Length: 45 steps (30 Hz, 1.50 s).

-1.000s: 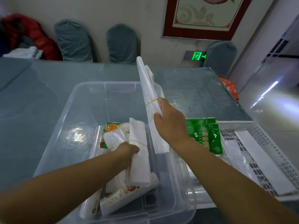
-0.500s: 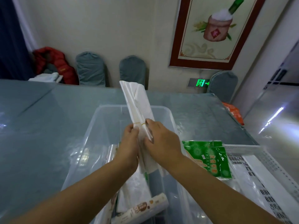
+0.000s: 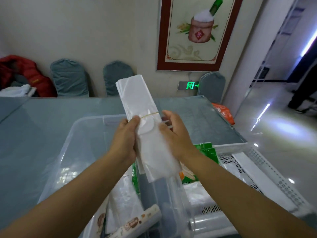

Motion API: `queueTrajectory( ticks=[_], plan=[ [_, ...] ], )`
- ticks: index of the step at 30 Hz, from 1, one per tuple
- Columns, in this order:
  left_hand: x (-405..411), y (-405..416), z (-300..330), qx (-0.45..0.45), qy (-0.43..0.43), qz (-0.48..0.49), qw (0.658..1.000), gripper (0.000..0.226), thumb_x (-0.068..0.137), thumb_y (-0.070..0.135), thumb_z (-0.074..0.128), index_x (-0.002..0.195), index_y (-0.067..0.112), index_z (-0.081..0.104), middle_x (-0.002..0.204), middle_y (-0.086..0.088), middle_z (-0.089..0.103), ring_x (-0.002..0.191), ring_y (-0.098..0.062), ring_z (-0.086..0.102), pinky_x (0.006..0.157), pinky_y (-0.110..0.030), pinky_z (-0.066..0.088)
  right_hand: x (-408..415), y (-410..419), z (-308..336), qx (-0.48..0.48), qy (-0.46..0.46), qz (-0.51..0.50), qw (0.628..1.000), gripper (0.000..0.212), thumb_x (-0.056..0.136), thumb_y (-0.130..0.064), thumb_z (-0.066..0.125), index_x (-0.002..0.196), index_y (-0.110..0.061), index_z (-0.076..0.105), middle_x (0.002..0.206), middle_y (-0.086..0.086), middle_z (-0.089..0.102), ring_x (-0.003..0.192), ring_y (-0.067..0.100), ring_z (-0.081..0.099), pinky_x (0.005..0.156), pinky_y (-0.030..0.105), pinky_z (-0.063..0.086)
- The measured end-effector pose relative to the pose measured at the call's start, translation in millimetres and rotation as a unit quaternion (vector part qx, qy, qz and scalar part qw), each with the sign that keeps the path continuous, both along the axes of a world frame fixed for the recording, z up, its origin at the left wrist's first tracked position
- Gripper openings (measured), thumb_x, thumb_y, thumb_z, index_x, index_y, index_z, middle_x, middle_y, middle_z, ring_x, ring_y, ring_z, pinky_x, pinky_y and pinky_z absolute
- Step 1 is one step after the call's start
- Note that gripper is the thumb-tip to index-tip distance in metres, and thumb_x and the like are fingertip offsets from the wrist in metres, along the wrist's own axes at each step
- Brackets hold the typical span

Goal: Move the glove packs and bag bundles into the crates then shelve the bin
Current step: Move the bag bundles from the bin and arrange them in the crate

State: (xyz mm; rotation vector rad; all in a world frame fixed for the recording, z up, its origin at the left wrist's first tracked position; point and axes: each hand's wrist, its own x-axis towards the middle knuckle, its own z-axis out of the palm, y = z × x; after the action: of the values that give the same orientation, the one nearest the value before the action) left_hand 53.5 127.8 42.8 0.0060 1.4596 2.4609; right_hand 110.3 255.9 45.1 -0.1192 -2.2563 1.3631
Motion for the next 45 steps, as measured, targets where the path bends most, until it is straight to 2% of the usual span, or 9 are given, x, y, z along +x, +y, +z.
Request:
queueTrajectory(
  ticks=[5,10,20,26,29,34,35,39,45],
  plan=[
    [14.6,59.3,16.6,0.017,-0.013,-0.087,0.996,0.022,0.085,0.032,0.055,0.094,0.014,0.065,0.078,-0.009,0.074,0.063,-0.020,0.070,0.050,-0.028,0.055,-1.8,53.7,8.4,-0.146,-0.018,0.062,0.987,0.010,0.095,-0.033,0.046,0.096,-0.026,0.054,0.089,-0.007,0.060,0.075,0.001,0.056,0.068,0.017,0.046],
    [45.3,161.5,1.4,-0.036,0.058,-0.151,0.986,0.025,0.081,0.003,0.062,0.106,0.005,0.063,0.085,-0.012,0.073,0.073,-0.023,0.071,0.058,-0.030,0.056,21.4,144.1,-17.3,-0.233,-0.026,0.000,0.972,0.013,0.095,-0.025,0.047,0.102,-0.014,0.047,0.101,0.011,0.059,0.087,0.018,0.058,0.079,0.037,0.051],
    [99.1,394.2,-61.1,-0.085,-0.041,-0.207,0.974,0.017,0.081,-0.001,0.062,0.098,0.001,0.063,0.082,-0.015,0.072,0.068,-0.024,0.069,0.064,-0.033,0.058,102.4,380.6,-73.2,-0.390,-0.120,-0.037,0.912,0.021,0.083,-0.019,0.065,0.100,-0.013,0.054,0.088,0.006,0.069,0.073,0.015,0.069,0.062,0.031,0.056],
    [123.5,470.4,-115.4,-0.201,0.004,-0.274,0.941,0.022,0.089,0.023,0.058,0.109,0.015,0.059,0.098,-0.003,0.068,0.080,-0.009,0.066,0.067,-0.023,0.055,138.8,465.0,-103.9,-0.320,-0.182,-0.143,0.919,0.029,0.077,-0.011,0.070,0.101,-0.015,0.053,0.092,0.002,0.066,0.073,0.013,0.068,0.057,0.024,0.053],
    [133.8,473.9,-151.1,-0.358,0.062,-0.291,0.885,0.031,0.091,0.034,0.052,0.115,0.015,0.054,0.102,-0.001,0.062,0.086,-0.015,0.059,0.070,-0.030,0.050,155.9,498.7,-115.1,-0.285,-0.206,-0.176,0.919,0.029,0.077,-0.011,0.070,0.097,-0.020,0.051,0.097,0.000,0.064,0.082,0.013,0.064,0.061,0.024,0.050],
    [161.8,458.7,-204.6,-0.559,0.313,-0.426,0.639,0.042,0.085,0.018,0.059,0.125,0.019,0.050,0.122,-0.002,0.052,0.106,-0.016,0.053,0.088,-0.025,0.043,182.8,529.5,-129.5,-0.242,-0.229,-0.206,0.920,0.031,0.078,-0.011,0.069,0.101,-0.016,0.049,0.096,-0.002,0.060,0.082,0.011,0.060,0.061,0.023,0.046],
    [167.8,460.3,-212.2,-0.565,0.307,-0.422,0.639,0.045,0.084,0.017,0.058,0.128,0.016,0.047,0.125,-0.005,0.049,0.112,-0.019,0.049,0.093,-0.027,0.040,187.5,531.8,-132.8,-0.244,-0.230,-0.213,0.918,0.030,0.078,-0.011,0.069,0.099,-0.018,0.049,0.096,-0.002,0.060,0.082,0.011,0.060,0.060,0.022,0.046],
    [180.0,483.0,-221.6,-0.543,0.101,-0.321,0.769,0.041,0.078,0.010,0.061,0.116,0.001,0.048,0.117,-0.016,0.051,0.106,-0.031,0.053,0.091,-0.042,0.048,200.8,536.8,-143.3,-0.264,-0.227,-0.235,0.908,0.027,0.078,-0.011,0.069,0.092,-0.024,0.049,0.096,-0.002,0.062,0.082,0.011,0.062,0.061,0.021,0.047],
    [179.6,516.7,-217.2,-0.469,-0.127,-0.213,0.847,0.049,0.075,0.003,0.064,0.115,-0.013,0.041,0.091,-0.019,0.052,0.084,-0.032,0.055,0.069,-0.036,0.047,208.9,536.0,-151.8,-0.270,-0.210,-0.254,0.905,0.026,0.078,-0.011,0.069,0.089,-0.026,0.050,0.092,-0.006,0.062,0.077,0.006,0.062,0.055,0.014,0.047]
  ],
)
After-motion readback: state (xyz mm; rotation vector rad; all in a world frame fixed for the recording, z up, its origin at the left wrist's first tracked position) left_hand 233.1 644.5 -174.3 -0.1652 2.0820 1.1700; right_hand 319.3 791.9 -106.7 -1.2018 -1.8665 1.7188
